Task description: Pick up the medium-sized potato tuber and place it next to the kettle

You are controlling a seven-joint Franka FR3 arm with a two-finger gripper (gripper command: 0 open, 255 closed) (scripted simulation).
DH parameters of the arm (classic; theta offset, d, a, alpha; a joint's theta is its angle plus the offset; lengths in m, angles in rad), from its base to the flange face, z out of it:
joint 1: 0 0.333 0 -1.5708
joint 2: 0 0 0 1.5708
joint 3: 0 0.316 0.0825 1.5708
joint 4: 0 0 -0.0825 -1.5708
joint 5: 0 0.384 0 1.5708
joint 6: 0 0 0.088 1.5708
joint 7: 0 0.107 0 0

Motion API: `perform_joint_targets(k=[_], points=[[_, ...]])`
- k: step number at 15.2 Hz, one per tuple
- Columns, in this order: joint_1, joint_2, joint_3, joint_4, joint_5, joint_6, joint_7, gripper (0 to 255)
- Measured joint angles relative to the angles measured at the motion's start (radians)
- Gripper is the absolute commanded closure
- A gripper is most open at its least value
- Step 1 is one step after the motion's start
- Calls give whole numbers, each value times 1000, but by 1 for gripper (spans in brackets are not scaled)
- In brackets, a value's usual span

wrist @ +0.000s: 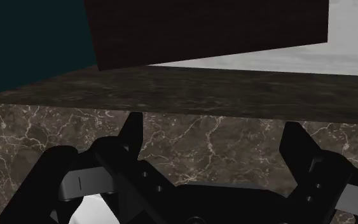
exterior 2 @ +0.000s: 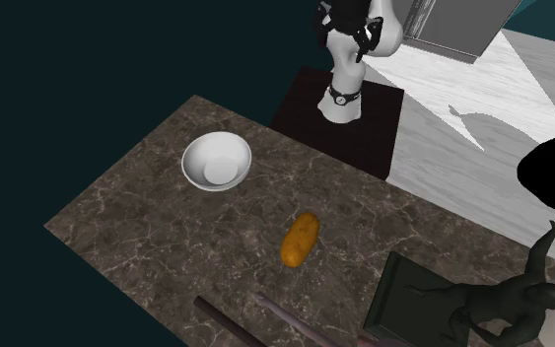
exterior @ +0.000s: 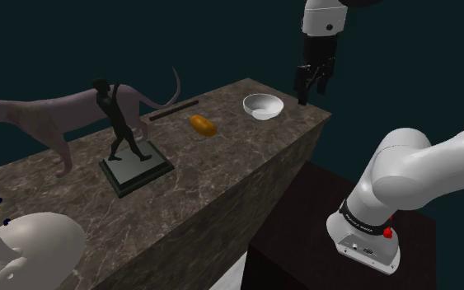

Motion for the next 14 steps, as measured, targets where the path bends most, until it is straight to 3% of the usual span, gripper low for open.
perform_joint_targets(k=[4, 14], points=[[5, 59, 6, 0, 4, 68, 8, 0], [21, 387, 28, 72, 9, 371, 41, 0]])
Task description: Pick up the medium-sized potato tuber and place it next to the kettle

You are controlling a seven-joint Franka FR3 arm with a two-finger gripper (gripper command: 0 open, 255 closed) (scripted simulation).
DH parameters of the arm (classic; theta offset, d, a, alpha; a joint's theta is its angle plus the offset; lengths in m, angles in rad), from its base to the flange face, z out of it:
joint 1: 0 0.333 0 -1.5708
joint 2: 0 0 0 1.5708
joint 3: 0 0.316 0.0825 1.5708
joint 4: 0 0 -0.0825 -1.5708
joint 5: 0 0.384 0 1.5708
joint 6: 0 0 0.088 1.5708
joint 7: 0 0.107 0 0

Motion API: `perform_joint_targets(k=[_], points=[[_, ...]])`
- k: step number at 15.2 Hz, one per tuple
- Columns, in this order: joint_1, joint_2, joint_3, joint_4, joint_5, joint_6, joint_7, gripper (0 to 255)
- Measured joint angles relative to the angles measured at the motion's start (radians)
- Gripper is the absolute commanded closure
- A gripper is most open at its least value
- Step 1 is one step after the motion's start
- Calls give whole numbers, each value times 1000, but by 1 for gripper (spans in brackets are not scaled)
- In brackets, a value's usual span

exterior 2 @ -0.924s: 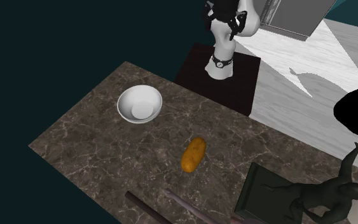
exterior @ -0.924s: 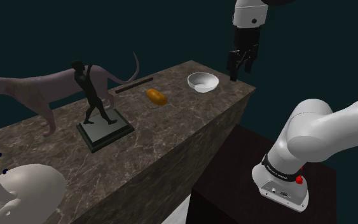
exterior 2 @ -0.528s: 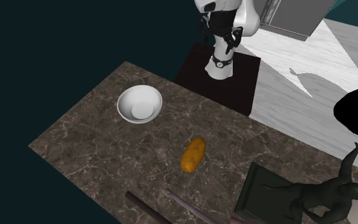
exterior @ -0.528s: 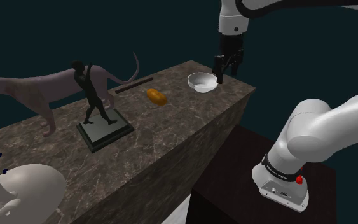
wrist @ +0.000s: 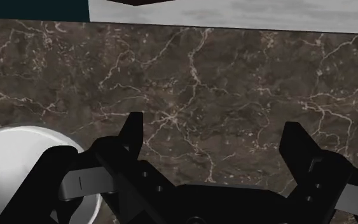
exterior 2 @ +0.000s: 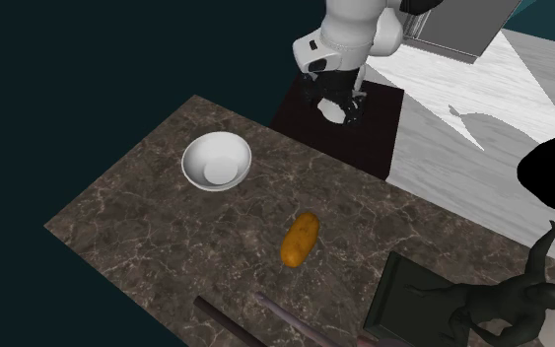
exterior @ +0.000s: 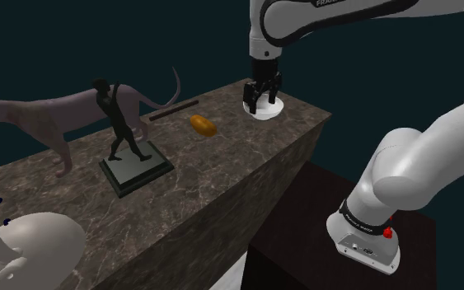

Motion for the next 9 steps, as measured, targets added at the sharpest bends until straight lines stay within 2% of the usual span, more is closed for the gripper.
perform_joint_targets(k=[9], points=[[10, 316, 18, 157, -10, 202, 33, 0]])
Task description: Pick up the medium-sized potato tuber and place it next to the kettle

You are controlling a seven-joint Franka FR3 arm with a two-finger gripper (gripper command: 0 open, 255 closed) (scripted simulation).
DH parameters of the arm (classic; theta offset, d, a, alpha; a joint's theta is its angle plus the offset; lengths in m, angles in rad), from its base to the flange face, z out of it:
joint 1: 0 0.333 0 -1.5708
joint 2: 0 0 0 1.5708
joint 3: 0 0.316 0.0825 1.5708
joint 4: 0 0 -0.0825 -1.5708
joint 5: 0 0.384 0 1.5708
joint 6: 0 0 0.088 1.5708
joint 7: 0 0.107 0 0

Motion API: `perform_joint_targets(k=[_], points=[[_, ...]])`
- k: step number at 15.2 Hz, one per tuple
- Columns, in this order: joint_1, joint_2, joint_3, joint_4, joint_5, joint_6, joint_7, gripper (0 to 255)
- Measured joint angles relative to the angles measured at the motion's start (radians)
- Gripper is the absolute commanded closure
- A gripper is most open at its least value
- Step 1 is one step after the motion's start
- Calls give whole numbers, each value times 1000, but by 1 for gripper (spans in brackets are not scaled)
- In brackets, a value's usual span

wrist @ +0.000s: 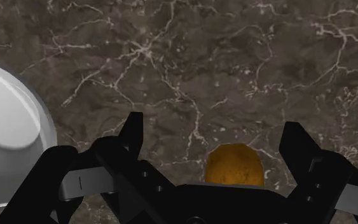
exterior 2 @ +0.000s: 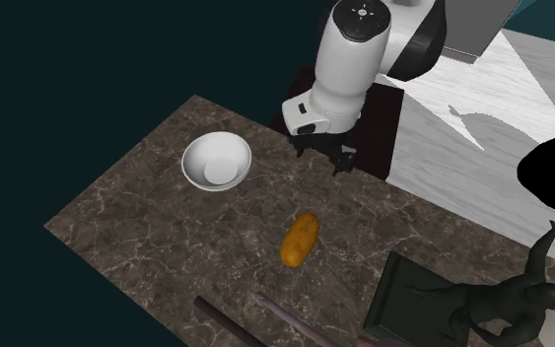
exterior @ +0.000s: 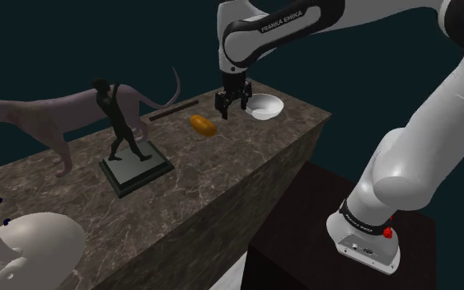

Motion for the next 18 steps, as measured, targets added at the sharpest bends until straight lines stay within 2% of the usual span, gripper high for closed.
perform_joint_targets(k=[6, 14, 18], points=[[4, 220, 4, 176, -15, 72, 16, 0], [15, 514, 4, 485, -35, 94, 35, 0], [15, 558, 3, 499, -37, 127, 37, 0]])
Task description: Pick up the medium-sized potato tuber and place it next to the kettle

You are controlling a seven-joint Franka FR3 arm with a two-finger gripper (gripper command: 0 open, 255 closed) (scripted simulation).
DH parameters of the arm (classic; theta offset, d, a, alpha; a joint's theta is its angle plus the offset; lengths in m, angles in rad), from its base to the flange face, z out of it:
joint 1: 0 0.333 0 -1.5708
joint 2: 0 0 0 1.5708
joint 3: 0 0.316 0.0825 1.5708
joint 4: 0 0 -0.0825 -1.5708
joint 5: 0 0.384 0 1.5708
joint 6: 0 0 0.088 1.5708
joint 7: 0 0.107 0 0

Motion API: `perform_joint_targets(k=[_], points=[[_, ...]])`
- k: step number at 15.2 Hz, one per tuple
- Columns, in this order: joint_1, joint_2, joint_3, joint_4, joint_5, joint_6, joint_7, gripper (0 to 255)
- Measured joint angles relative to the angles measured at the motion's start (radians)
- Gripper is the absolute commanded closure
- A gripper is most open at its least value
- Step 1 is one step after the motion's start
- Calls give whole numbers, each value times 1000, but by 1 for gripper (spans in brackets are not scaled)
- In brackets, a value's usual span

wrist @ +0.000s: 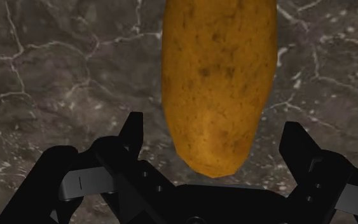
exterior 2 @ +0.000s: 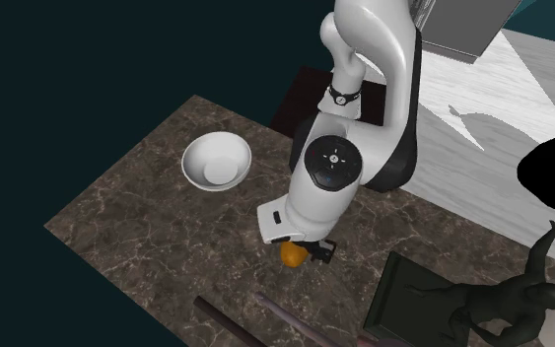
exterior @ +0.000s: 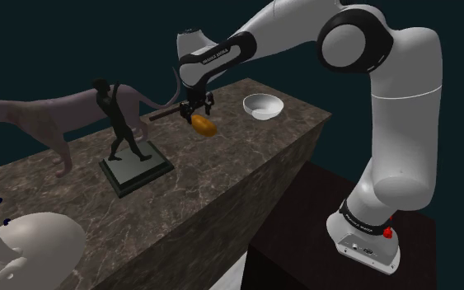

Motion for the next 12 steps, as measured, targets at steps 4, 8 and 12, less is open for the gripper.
perform_joint_targets(k=[4, 8, 12], points=[[-1, 27, -1, -11, -1, 38, 1, 0], [-1, 30, -1, -15, -2, 46, 1, 0], [-1, 30, -1, -15, -2, 47, 1, 255]])
